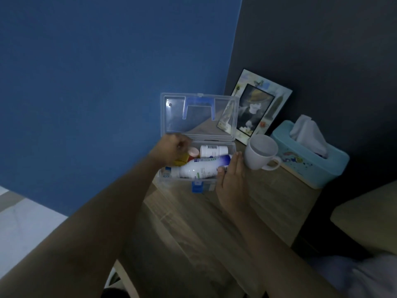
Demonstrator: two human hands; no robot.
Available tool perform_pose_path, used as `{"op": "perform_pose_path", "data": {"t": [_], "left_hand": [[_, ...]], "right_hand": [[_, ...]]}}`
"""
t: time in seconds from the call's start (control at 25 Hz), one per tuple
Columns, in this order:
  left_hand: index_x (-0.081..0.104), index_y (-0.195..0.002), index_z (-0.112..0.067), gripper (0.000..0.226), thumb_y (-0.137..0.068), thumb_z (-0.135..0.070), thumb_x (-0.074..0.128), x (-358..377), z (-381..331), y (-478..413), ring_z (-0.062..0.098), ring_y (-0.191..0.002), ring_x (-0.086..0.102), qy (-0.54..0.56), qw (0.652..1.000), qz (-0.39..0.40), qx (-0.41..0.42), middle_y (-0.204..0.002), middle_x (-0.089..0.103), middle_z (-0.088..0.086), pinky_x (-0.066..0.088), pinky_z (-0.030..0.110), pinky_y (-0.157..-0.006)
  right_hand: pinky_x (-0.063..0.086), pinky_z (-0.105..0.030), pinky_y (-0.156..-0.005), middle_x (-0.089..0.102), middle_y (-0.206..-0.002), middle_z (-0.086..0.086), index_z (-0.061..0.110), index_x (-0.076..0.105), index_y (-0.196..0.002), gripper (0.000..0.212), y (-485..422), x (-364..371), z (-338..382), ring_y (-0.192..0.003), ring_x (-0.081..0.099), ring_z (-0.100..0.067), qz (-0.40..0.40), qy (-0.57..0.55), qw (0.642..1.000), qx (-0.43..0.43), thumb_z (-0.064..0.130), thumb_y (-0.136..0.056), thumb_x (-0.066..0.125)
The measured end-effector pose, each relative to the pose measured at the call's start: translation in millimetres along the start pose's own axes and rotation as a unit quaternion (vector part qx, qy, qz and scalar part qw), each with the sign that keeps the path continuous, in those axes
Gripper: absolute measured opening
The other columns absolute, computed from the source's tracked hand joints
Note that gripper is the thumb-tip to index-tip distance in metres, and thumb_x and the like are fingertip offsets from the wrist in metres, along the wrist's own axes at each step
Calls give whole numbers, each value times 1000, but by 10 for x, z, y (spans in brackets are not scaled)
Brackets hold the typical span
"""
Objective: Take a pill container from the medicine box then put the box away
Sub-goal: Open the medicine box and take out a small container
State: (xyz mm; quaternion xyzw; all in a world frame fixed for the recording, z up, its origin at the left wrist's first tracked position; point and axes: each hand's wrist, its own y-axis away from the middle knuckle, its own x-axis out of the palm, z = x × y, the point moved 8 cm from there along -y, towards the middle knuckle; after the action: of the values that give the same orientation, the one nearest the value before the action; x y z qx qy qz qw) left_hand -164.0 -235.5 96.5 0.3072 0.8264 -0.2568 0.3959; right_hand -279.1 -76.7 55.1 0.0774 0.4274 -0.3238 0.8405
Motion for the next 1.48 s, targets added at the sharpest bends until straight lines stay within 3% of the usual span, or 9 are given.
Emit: {"op": "perform_pose_path", "data": {"t": [0.16,0.28,0.4,0.6,0.76,0.88,1.0,1.16,1.48], "left_hand": [[73,-93,-1,27,-90,-24,57,279,-118,-51,30,-93,64,-89,990,106,39,-100,71,18,44,31,-81],[72,-105,-5,29,-90,-25,57,342,-55,-91,30,-100,61,-120,984,132,17,-110,67,17,46,34,-89],[70,-109,-5,29,-88,-23,60,341,-33,-98,30,-104,59,-105,987,119,0,-114,64,18,45,35,-92],[72,-91,5,22,-86,-15,64,120,-176,-3,34,-85,64,-55,995,51,63,-91,70,22,41,26,-74],[73,-96,-8,22,-81,-24,71,-203,-212,155,24,-86,68,88,996,-10,-20,-93,74,12,54,32,-79],[69,-95,-14,20,-77,-21,74,-271,-338,388,12,-86,68,259,962,-1,-88,-92,72,2,55,23,-80],[64,-107,-14,30,-78,-9,72,-214,-548,638,6,-88,66,353,930,18,-103,-98,69,3,53,16,-82],[60,-122,-5,45,-78,-4,71,-136,-760,842,14,-95,66,350,929,40,-110,-107,68,10,53,25,-89],[68,-112,-8,34,-78,-9,73,-118,-1134,958,18,-96,68,319,941,96,-63,-105,72,9,54,26,-88]], "right_hand": [[12,-31,-113,13,-157,-17,1,12,-146,58,-11,5,-3,-145,14,-28,0,7,1000,-8,27,-99,34],[14,-33,-115,12,-157,-17,1,10,-146,59,-25,18,-7,-145,13,-28,0,10,1000,-9,27,-99,33],[12,-31,-114,11,-157,-17,2,9,-147,59,-20,22,-17,-145,12,-27,0,1,1000,-8,28,-99,33],[12,-35,-117,10,-158,-15,4,8,-147,60,-16,-6,-20,-145,9,-26,13,-17,1000,-14,29,-99,33],[10,-35,-116,8,-158,-14,8,8,-148,62,7,-126,13,-146,6,-25,13,-13,999,-30,34,-98,35],[26,-31,-110,26,-154,-11,12,22,-146,55,54,-336,109,-140,27,-22,15,-61,995,-74,33,-98,37],[46,-27,-92,53,-132,-7,15,40,-137,44,179,-577,247,-112,52,-10,34,-121,980,-153,27,-95,48],[52,-35,-92,62,-122,-9,13,48,-133,53,373,-711,280,-106,61,-14,74,-135,970,-187,27,-85,65],[55,-34,-88,69,-114,-13,12,47,-134,62,561,-964,338,-99,67,-18,29,-159,965,-208,27,-79,72]]}}
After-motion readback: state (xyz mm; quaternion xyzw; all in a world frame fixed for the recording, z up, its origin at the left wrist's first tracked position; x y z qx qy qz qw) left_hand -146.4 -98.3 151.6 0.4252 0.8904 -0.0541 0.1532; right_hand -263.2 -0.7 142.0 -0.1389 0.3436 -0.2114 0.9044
